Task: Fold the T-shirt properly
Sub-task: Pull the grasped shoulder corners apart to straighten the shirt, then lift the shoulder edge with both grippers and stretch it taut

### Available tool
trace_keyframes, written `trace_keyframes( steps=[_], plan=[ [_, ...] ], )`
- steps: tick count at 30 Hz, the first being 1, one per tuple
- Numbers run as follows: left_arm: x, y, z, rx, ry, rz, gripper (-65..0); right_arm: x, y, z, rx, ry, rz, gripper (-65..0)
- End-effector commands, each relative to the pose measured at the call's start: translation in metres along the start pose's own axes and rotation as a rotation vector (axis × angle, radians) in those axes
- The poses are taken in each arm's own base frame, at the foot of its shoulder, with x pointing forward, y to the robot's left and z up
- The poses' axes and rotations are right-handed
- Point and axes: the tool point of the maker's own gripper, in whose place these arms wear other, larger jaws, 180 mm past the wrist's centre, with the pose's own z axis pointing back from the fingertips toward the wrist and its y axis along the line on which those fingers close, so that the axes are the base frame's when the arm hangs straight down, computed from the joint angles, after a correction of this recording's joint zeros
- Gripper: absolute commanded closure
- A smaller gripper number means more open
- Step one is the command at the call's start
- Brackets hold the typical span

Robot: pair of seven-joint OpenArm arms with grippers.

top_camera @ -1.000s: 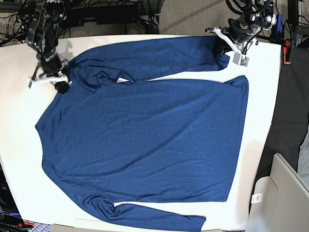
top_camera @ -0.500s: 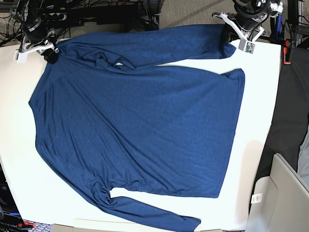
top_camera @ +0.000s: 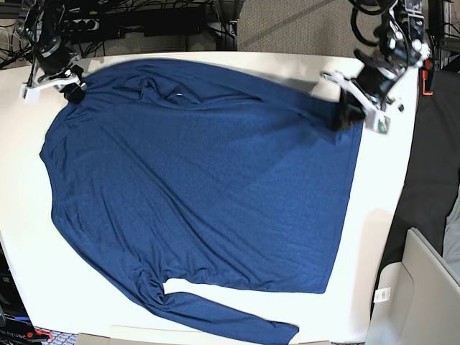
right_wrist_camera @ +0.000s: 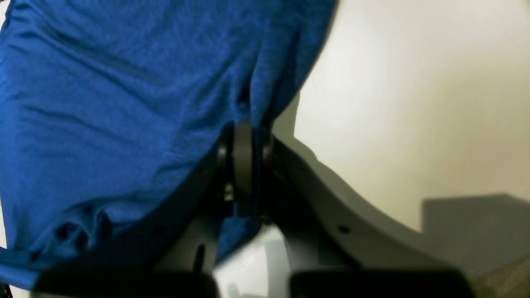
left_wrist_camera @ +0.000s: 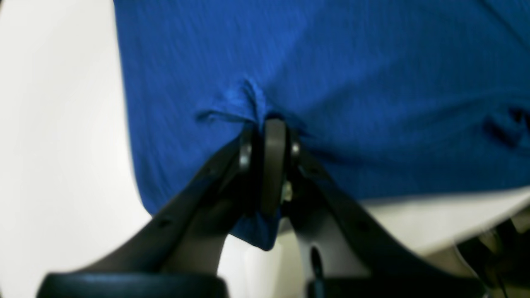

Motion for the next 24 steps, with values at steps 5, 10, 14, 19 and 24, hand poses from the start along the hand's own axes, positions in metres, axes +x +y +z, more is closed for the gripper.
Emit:
trace_keyframes(
  steps=[5,10,14,19,24],
  plan=[
    [0.035,0.026,-0.008,0.055,-0.059,-0.02,0.0,0.016,0.005,0.0,0.017,-0.045,0.008,-0.3],
    [0.045,0.037,-0.019,0.07,-0.072,-0.007,0.0,0.013,0.012,-0.005,0.034,-0.056,-0.025,-0.2],
    [0.022,0.045,-0.029,0.075,-0.017,0.044,0.0,0.012,0.012,-0.006,0.034,-0.06,-0.038,-0.2],
    [-0.016,0.054,-0.041,0.092,0.06,0.146,-0.1,0.01,0.012,-0.005,0.034,-0.065,-0.054,-0.2],
    [-0.041,0.065,-0.052,0.106,0.128,0.203,-3.6,0.01,0.012,-0.005,0.034,-0.064,-0.055,-0.2]
  ],
)
